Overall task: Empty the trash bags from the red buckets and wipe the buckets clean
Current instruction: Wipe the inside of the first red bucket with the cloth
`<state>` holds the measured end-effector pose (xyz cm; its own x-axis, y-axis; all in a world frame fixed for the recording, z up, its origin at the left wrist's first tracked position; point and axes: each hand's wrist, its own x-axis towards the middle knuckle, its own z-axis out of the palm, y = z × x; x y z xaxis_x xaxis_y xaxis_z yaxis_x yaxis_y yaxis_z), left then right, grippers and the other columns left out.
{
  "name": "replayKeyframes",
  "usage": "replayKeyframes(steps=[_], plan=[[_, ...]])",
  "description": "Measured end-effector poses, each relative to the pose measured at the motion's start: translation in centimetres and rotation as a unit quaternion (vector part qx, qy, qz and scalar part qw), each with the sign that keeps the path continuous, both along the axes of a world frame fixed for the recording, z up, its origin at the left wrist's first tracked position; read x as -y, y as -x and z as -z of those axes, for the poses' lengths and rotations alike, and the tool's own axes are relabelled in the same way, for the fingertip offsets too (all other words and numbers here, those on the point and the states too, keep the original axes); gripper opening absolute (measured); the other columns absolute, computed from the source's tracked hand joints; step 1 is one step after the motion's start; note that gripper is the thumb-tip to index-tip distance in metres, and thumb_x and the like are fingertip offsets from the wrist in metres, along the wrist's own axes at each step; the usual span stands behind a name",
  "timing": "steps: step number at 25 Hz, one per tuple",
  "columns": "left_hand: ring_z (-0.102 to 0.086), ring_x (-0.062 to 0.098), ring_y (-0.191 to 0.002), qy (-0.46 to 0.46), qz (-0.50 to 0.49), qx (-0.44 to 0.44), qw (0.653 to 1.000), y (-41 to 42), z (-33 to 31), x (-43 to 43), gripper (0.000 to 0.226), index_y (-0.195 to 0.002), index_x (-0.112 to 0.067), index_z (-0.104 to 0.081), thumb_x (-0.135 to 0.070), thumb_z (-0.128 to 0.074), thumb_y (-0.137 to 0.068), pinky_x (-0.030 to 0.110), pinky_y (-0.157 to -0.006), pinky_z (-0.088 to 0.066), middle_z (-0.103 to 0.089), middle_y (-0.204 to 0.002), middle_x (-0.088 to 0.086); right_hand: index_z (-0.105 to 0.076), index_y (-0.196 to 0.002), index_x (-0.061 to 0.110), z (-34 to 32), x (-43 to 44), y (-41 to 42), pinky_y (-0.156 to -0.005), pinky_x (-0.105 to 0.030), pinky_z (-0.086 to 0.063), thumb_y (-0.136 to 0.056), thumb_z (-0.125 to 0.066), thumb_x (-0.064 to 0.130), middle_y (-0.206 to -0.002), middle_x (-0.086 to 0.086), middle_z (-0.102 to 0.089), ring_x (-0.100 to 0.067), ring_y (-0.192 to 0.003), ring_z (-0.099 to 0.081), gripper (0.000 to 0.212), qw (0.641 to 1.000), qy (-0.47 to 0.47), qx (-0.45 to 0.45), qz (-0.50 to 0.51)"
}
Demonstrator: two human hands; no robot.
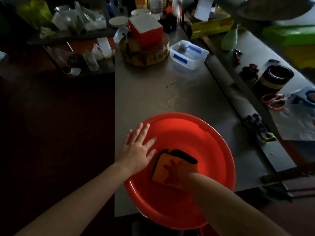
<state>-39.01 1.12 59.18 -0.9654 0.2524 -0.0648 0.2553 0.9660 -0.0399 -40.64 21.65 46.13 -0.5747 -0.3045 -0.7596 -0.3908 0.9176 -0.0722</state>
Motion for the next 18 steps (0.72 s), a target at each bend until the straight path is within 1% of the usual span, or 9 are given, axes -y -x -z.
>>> replayKeyframes(steps=[2, 4, 5, 6, 9, 11, 13, 16, 18], plan=[[0.016, 0.023, -0.153, -0.023, -0.004, -0.016, 1.000, 0.3, 0.4, 0.2, 0.055, -0.153, -0.038, -0.034, -0.053, -0.027, -0.101, 0.049, -0.124, -0.006, 0.010, -0.167, 0.006, -0.006, -0.158, 0.048, 2.2, -0.1, 0.2, -0.121, -0.061, -0.012, -0.090, -0.037, 0.077, -0.170, -0.001, 0.004, -0.041, -0.154, -0.006, 0.080, 1.000, 0.018, -0.004, 0.025], [0.012, 0.022, -0.154, -0.042, 0.000, -0.022, 0.999, 0.2, 0.8, 0.5, 0.050, -0.151, -0.037, -0.037, -0.046, -0.033, -0.102, 0.047, -0.124, -0.009, 0.005, -0.168, 0.008, -0.017, -0.155, 0.052, 4.1, 0.3, 0.1, -0.118, -0.060, -0.017, -0.082, -0.033, 0.081, -0.169, 0.002, -0.005, -0.036, -0.152, -0.013, 0.080, 0.987, 0.074, -0.033, 0.136], [0.011, 0.022, -0.154, -0.054, -0.001, -0.026, 0.998, -0.1, 1.0, 0.6, 0.048, -0.151, -0.035, -0.038, -0.040, -0.037, -0.103, 0.047, -0.125, -0.009, 0.004, -0.168, 0.010, -0.020, -0.154, 0.051, 5.2, 0.4, -0.1, -0.116, -0.063, -0.020, -0.077, -0.033, 0.083, -0.169, 0.000, -0.008, -0.038, -0.151, -0.016, 0.084, 0.983, 0.078, -0.053, 0.160], [0.009, 0.022, -0.154, -0.068, -0.007, -0.027, 0.997, -0.3, 1.0, 0.7, 0.048, -0.150, -0.034, -0.039, -0.034, -0.040, -0.102, 0.046, -0.125, -0.010, 0.003, -0.167, 0.011, -0.016, -0.154, 0.053, 4.9, 0.8, -0.6, -0.114, -0.068, -0.019, -0.072, -0.030, 0.085, -0.170, -0.002, -0.004, -0.042, -0.150, -0.014, 0.089, 0.985, 0.060, -0.069, 0.146], [0.005, 0.025, -0.155, -0.112, -0.023, -0.019, 0.993, -0.4, 1.4, 1.3, 0.050, -0.149, -0.030, -0.044, -0.023, -0.043, -0.099, 0.047, -0.124, -0.015, 0.001, -0.167, 0.013, 0.013, -0.150, 0.060, 5.0, 2.2, -2.2, -0.105, -0.077, 0.008, -0.053, -0.001, 0.104, -0.161, 0.003, 0.026, -0.053, -0.149, 0.008, 0.107, 0.982, 0.015, -0.114, 0.148], [0.004, 0.027, -0.155, -0.126, -0.014, -0.013, 0.992, -0.3, 1.5, 1.6, 0.051, -0.149, -0.030, -0.044, -0.024, -0.041, -0.098, 0.048, -0.124, -0.016, 0.002, -0.167, 0.015, 0.020, -0.147, 0.061, 5.2, 2.9, -3.0, -0.101, -0.077, 0.012, -0.057, -0.008, 0.103, -0.159, 0.004, 0.032, -0.052, -0.148, 0.018, 0.104, 0.976, 0.013, -0.129, 0.173], [0.006, 0.028, -0.154, -0.124, 0.011, 0.003, 0.992, -0.1, 1.5, 2.1, 0.053, -0.150, -0.031, -0.040, -0.028, -0.038, -0.098, 0.048, -0.124, -0.014, 0.005, -0.166, 0.017, 0.022, -0.146, 0.062, 5.9, 3.1, -3.1, -0.102, -0.079, 0.008, -0.065, -0.016, 0.099, -0.162, 0.003, 0.032, -0.048, -0.148, 0.023, 0.097, 0.971, 0.017, -0.144, 0.193], [0.008, 0.029, -0.154, -0.123, 0.033, 0.009, 0.992, -0.1, 1.4, 2.6, 0.054, -0.151, -0.031, -0.038, -0.033, -0.032, -0.097, 0.047, -0.124, -0.011, 0.006, -0.166, 0.018, 0.018, -0.149, 0.060, 7.0, 3.1, -2.5, -0.105, -0.078, 0.004, -0.072, -0.012, 0.090, -0.165, 0.002, 0.026, -0.048, -0.150, 0.018, 0.088, 0.966, 0.016, -0.142, 0.214], [0.006, 0.031, -0.154, -0.123, 0.033, 0.004, 0.992, -0.1, 1.4, 2.7, 0.054, -0.150, -0.030, -0.041, -0.033, -0.033, -0.096, 0.049, -0.124, -0.013, 0.004, -0.165, 0.020, 0.015, -0.151, 0.056, 7.1, 4.3, -2.6, -0.105, -0.080, 0.006, -0.074, -0.005, 0.084, -0.167, -0.001, 0.021, -0.051, -0.150, 0.014, 0.084, 0.966, 0.017, -0.164, 0.201]])
